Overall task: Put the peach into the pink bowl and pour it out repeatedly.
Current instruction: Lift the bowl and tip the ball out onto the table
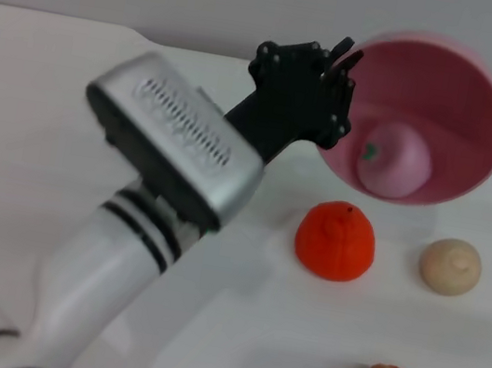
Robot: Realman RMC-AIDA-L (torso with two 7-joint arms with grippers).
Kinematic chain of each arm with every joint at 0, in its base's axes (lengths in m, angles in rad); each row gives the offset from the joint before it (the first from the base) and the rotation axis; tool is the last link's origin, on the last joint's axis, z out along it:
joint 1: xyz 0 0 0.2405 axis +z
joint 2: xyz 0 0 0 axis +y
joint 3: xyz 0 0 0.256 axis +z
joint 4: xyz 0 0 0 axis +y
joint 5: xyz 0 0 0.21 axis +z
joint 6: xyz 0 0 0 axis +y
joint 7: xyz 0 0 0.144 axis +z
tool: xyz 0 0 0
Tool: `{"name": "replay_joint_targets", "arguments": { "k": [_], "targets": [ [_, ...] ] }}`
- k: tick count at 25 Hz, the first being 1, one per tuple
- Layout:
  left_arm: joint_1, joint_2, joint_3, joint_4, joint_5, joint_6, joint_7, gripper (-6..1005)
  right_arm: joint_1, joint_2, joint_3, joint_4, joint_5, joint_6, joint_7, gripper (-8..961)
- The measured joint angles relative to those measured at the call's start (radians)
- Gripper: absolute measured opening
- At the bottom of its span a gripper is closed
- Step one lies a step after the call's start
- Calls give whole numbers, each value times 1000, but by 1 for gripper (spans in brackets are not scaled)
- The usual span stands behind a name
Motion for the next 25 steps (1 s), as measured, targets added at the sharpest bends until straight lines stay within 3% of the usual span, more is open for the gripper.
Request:
{"name": "replay_joint_targets", "arguments": {
  "k": [5, 17, 22, 25],
  "targets": [
    [7, -2, 83, -71, 1, 189, -5, 76, 4, 0, 0, 0, -3, 2, 1, 408],
    [-2, -5, 122, -118, 2, 273, -10, 77, 23, 0, -4, 7, -6, 5, 1, 407],
    [-2, -9, 162, -184, 48, 410, -13, 77, 26, 0, -6, 7, -7, 10, 1, 408],
    [-3, -10, 163, -190, 54, 425, -23, 77, 30, 0, -10, 7, -7, 15, 1, 408]
  ]
}}
